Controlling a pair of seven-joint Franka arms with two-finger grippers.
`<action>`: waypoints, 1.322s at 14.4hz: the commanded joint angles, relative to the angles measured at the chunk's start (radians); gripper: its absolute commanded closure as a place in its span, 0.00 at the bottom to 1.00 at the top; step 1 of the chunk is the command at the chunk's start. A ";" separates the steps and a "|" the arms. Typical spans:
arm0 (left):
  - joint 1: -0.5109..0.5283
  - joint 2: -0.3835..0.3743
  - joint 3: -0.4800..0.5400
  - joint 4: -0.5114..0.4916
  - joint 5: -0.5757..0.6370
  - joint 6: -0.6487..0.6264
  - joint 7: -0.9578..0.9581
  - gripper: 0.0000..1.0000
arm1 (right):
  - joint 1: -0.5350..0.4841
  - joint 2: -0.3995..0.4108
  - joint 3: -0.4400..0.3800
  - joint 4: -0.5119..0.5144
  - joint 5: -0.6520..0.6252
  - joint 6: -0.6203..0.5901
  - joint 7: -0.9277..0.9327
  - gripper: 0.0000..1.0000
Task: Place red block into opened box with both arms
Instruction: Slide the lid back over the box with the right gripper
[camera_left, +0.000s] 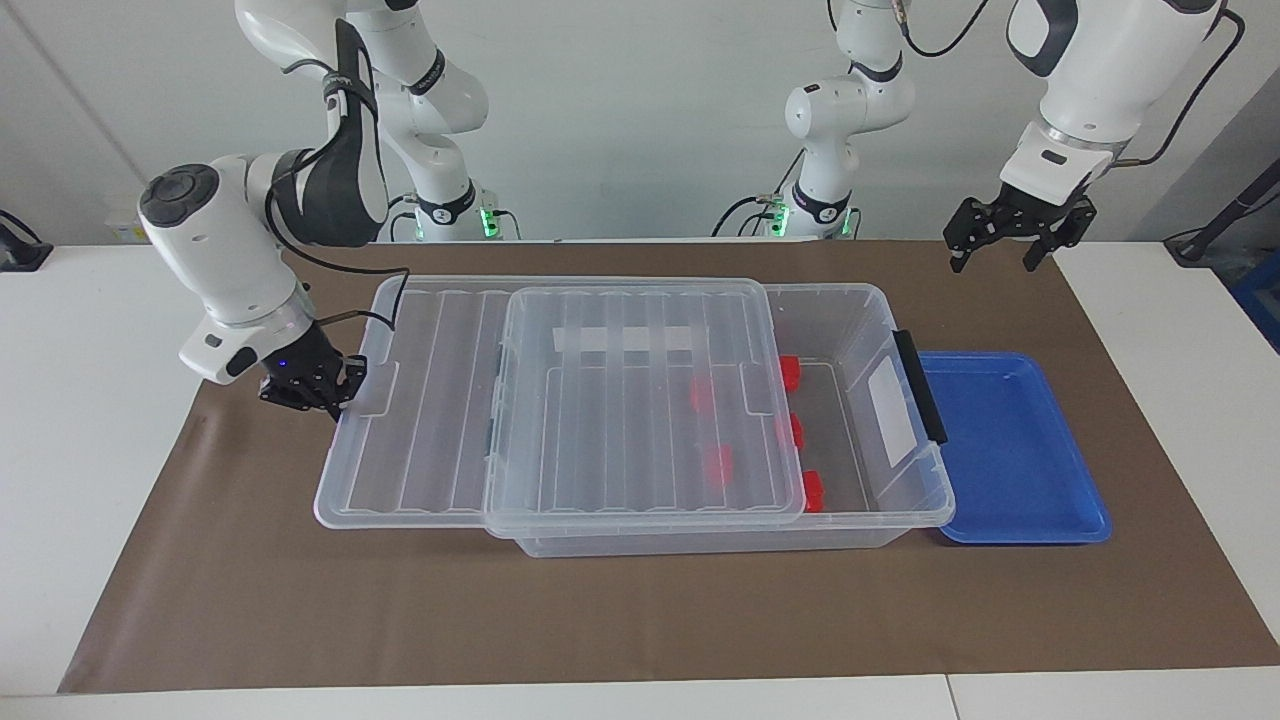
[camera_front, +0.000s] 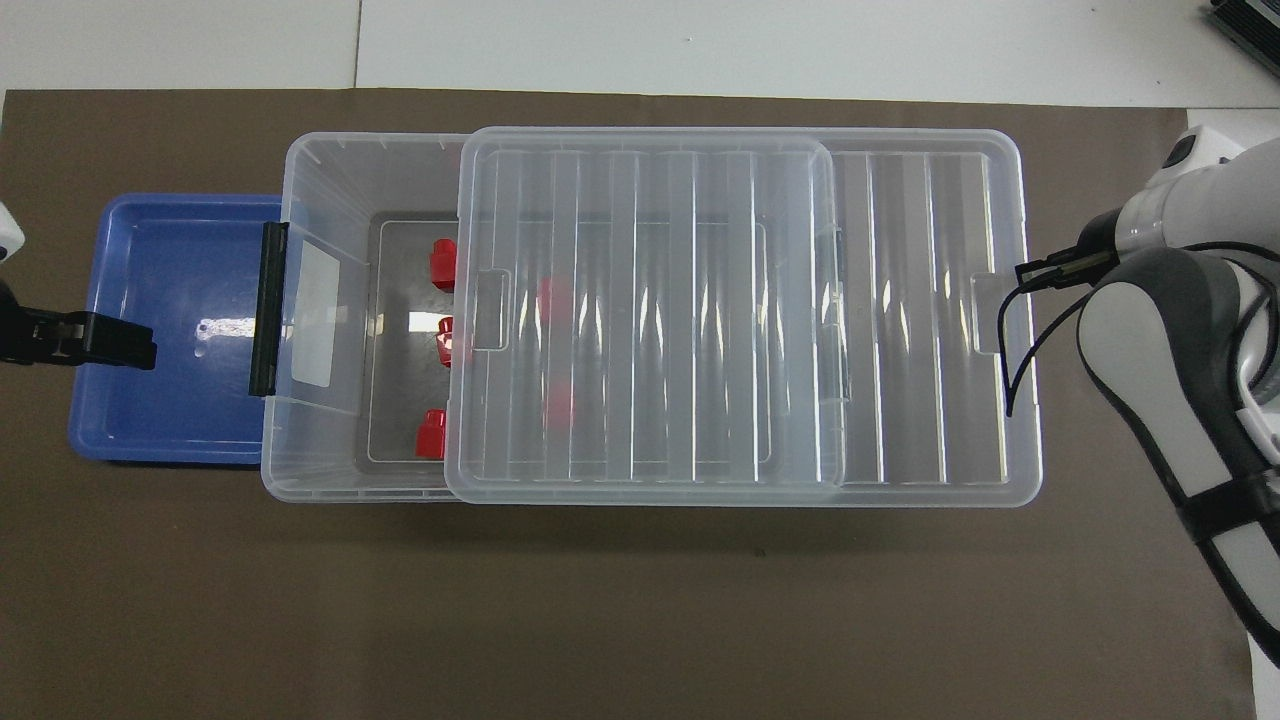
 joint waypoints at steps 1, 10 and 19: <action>-0.005 -0.004 -0.004 0.010 -0.014 -0.017 0.013 0.00 | 0.034 0.010 0.003 0.000 0.024 0.014 0.063 1.00; -0.028 -0.007 0.006 0.000 -0.017 0.006 0.013 0.00 | 0.123 0.008 0.004 -0.007 0.031 0.011 0.170 1.00; -0.142 -0.006 0.127 0.001 -0.015 0.011 0.015 0.00 | 0.171 0.007 0.007 -0.013 0.083 0.014 0.181 1.00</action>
